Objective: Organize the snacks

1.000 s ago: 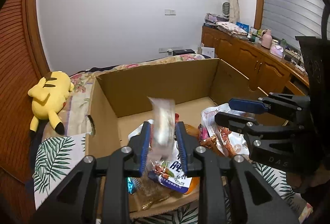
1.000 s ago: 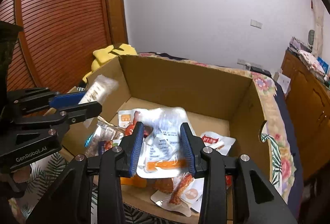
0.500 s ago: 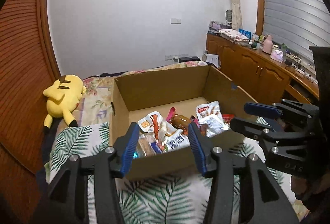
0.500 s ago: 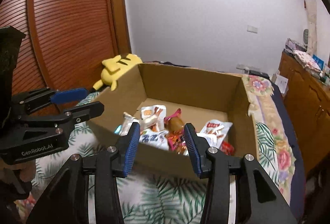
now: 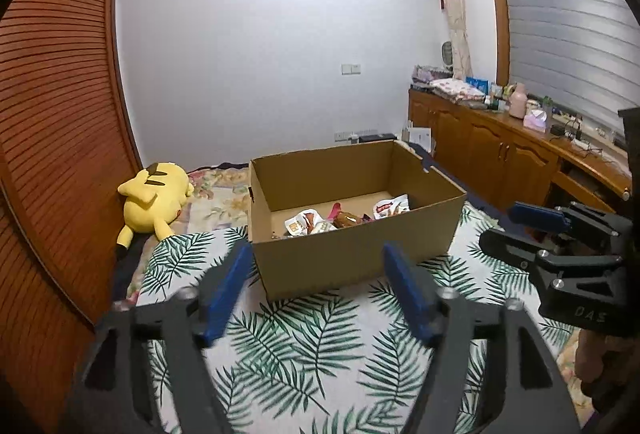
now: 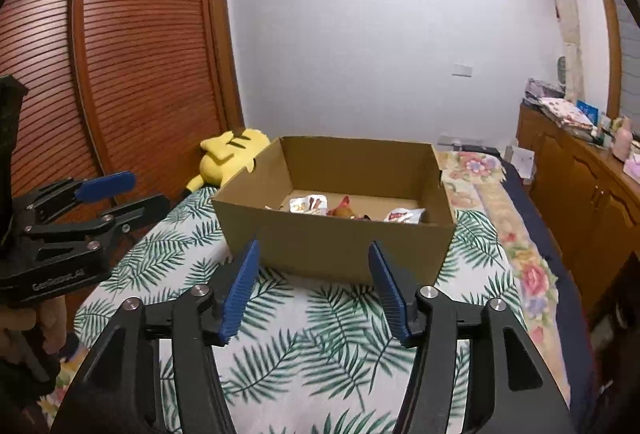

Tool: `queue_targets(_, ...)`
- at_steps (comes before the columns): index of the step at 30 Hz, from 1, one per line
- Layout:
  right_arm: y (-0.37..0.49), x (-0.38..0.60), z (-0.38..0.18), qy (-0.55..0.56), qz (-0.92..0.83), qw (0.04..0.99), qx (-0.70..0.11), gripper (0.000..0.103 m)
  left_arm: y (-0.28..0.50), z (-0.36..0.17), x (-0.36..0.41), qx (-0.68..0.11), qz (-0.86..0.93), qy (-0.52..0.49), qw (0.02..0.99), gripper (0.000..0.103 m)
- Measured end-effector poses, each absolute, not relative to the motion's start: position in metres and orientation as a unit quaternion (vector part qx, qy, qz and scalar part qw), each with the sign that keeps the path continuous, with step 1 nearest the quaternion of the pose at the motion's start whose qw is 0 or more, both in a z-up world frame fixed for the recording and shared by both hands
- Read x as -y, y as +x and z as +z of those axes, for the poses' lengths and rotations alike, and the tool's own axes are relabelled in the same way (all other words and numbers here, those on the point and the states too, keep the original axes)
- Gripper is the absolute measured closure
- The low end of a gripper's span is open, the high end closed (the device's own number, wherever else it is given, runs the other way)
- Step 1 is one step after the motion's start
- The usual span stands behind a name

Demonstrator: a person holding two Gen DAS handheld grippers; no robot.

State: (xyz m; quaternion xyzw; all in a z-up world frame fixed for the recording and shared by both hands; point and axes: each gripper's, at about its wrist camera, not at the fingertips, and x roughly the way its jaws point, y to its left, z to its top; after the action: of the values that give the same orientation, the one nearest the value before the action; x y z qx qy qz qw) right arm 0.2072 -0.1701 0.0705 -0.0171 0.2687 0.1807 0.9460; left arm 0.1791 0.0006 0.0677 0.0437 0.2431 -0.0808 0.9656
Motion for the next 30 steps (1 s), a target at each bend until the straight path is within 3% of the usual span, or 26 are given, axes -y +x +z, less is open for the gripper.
queue_targets(5, 0.185, 0.173, 0.072, -0.011, 0.165, 0.951, -0.262, 0.026, 0.154, 0.069, -0.005, -0.240, -0.082, 0.034, 0.967, 0.028)
queue_targets(7, 0.176, 0.175, 0.074, -0.008, 0.162, 0.953, -0.256, 0.012, 0.147, 0.072, -0.004, -0.239, -0.078, 0.031, 0.968, 0.020)
queue_targets(8, 0.171, 0.176, 0.076, -0.006, 0.160, 0.955, -0.251, 0.010, 0.142, 0.073, -0.004, -0.235, -0.075, 0.030, 0.969, 0.013)
queue_targets(12, 0.159, 0.178, 0.080, -0.005, 0.156, 0.958, -0.240, 0.000, 0.127, 0.076, -0.005, -0.224, -0.076, 0.025, 0.971, 0.006)
queue_targets(30, 0.122, 0.179, 0.078, -0.012, 0.108, 0.968, -0.226, 0.000, 0.083, 0.076, -0.007, -0.204, -0.063, 0.025, 0.977, 0.005)
